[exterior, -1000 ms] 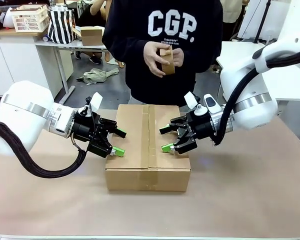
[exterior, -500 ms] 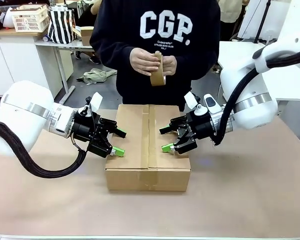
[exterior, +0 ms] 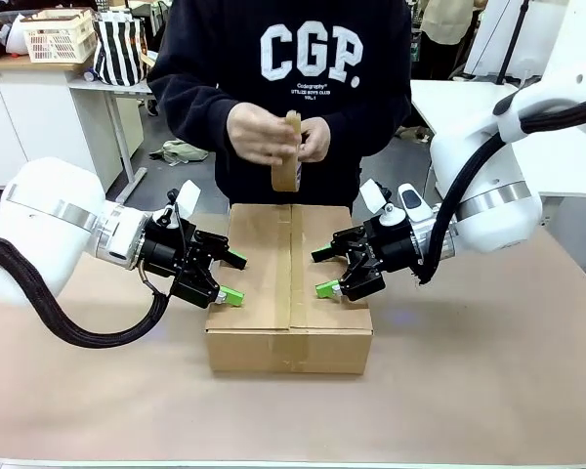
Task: Pack the gift set into the box.
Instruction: Press and hold the closed box until the human finishes sealing it.
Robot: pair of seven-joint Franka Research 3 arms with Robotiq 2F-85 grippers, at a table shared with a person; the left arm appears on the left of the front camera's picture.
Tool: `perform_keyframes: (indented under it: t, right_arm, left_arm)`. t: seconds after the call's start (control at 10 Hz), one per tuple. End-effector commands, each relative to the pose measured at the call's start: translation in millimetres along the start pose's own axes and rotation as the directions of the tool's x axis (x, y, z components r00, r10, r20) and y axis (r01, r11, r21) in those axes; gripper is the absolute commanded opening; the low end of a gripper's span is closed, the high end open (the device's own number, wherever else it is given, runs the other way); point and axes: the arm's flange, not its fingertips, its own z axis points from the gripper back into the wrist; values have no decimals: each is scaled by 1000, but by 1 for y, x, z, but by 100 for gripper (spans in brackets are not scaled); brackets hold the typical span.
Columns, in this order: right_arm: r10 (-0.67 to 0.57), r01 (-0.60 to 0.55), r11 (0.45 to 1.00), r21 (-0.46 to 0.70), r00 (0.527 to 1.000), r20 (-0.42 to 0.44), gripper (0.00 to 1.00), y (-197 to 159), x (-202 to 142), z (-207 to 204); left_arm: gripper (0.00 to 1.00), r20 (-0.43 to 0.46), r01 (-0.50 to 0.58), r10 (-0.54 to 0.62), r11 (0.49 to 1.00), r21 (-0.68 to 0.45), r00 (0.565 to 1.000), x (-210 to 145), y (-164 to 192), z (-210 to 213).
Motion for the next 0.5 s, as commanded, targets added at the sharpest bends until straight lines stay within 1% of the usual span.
perform_keyframes:
  t: [0.0,0.4]
  right_arm:
    - [-2,2,1000,-3,1000,-11,100,1,-4,-1]
    - [-2,2,1000,-3,1000,-11,100,1,-4,-1]
  left_arm:
    - [100,3,-8,8,1000,-1,1000,-4,-1,1]
    - [100,3,-8,8,1000,-1,1000,-4,-1,1]
